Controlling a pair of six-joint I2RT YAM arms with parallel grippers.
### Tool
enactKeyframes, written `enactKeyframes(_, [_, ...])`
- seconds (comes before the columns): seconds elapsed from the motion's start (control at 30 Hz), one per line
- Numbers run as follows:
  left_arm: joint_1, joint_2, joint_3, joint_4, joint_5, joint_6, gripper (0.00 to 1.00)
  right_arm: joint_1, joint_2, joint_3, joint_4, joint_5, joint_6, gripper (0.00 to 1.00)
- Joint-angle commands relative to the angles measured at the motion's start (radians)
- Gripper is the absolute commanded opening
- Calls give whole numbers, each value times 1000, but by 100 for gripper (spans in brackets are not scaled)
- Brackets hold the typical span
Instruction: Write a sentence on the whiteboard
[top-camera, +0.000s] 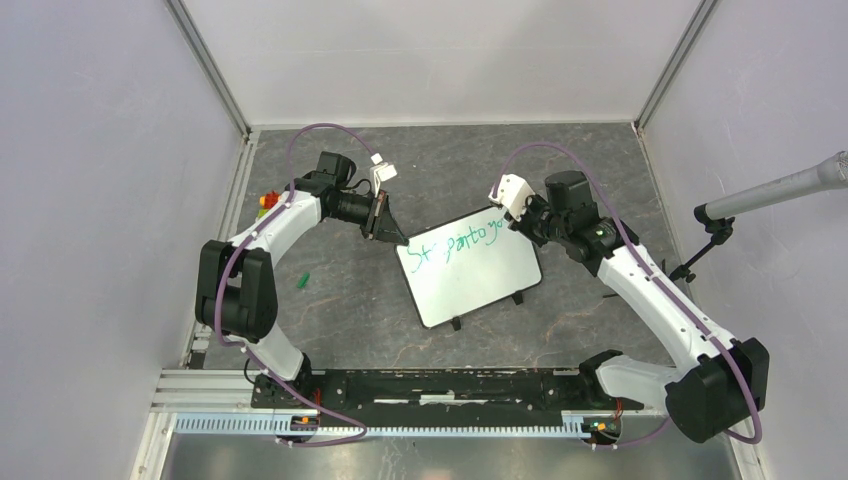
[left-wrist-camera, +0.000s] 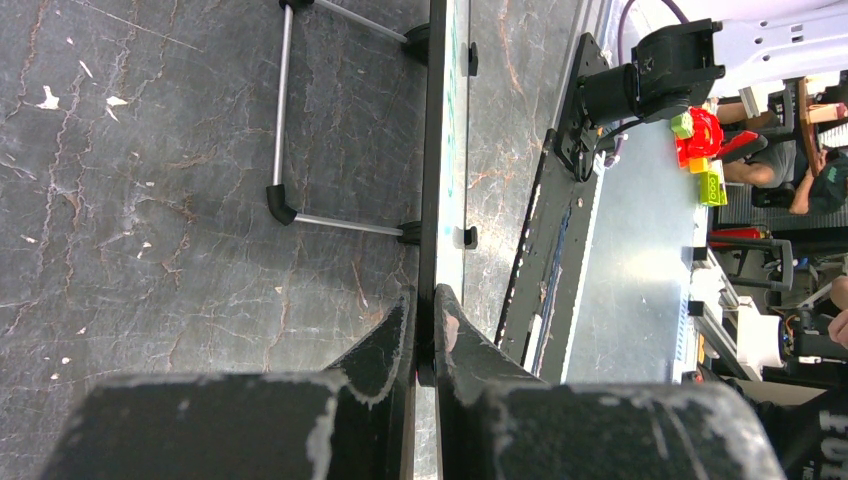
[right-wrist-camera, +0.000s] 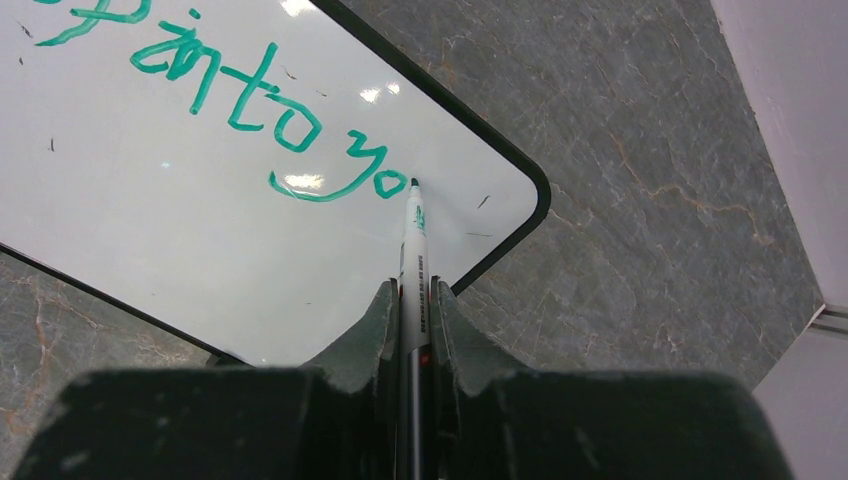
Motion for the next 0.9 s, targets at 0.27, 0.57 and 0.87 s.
enactKeyframes(0.27, [-8,16,13,1,-53,42,3,-6,7,-6,36,40,-12,0])
enactKeyframes(0.57, [-8,17,13,1,-53,42,3,-8,-15,-33,-1,14,-18,0])
enactKeyframes(0.87, [-8,15,13,2,-53,42,3,-8,-16,-36,-20,7,-42,0])
